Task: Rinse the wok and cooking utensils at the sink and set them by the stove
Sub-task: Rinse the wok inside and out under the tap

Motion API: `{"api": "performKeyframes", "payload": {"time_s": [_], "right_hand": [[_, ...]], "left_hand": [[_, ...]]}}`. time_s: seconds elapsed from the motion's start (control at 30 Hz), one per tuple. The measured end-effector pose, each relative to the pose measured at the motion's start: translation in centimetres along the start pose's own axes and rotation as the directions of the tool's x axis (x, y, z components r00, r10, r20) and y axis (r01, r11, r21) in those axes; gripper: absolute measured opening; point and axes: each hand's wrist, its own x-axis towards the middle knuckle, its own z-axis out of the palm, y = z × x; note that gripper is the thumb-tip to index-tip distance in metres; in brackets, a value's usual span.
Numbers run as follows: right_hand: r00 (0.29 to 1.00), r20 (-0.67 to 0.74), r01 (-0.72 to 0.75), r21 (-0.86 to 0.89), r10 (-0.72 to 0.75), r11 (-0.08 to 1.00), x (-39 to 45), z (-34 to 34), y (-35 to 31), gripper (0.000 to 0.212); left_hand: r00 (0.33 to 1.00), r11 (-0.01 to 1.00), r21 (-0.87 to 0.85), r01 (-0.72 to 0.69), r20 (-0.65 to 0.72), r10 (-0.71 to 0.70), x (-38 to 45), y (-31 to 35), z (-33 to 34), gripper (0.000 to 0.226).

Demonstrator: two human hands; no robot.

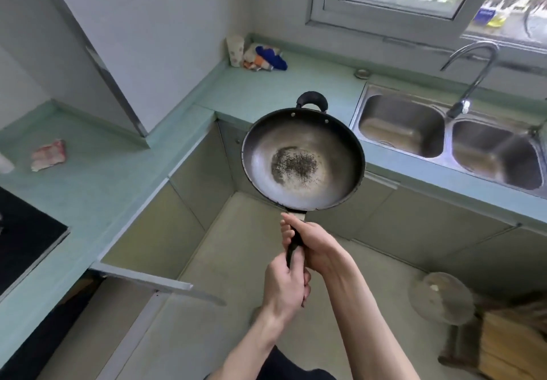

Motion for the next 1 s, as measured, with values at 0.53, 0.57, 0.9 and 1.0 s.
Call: {"api": "performKeyframes", "payload": {"time_s": [0.53, 0.57, 0.9, 1.0], "right_hand": [[0.958, -0.175, 0.265, 0.222, -0.229, 0.938, 3.8, -3.3, -12.0, 0.023], [0.953, -0.19, 0.276, 0.228, -0.235, 0.934, 4.1, -3.9, -12.6, 0.023], [0.96, -0.239, 0.204, 0.241, -0.145, 0.949, 8.2, -10.9, -21.7, 0.021], [0.967, -0.231, 0.169, 0.242, -0.112, 0.956, 9.6, -13.3, -24.7, 0.022]], "left_hand": [[0.946, 0.996, 0.077, -0.052, 0.322, 0.025, 11.5, 6.4, 6.2, 0.039], [0.942, 0.996, 0.077, -0.05, 0.335, 0.021, 12.1, 6.5, 6.9, 0.038], [0.941, 0.993, 0.11, 0.037, 0.329, -0.072, 18.7, 8.1, 16.8, 0.041], [0.948, 0.989, 0.126, 0.073, 0.299, -0.108, 20.9, 8.7, 20.2, 0.041]]}}
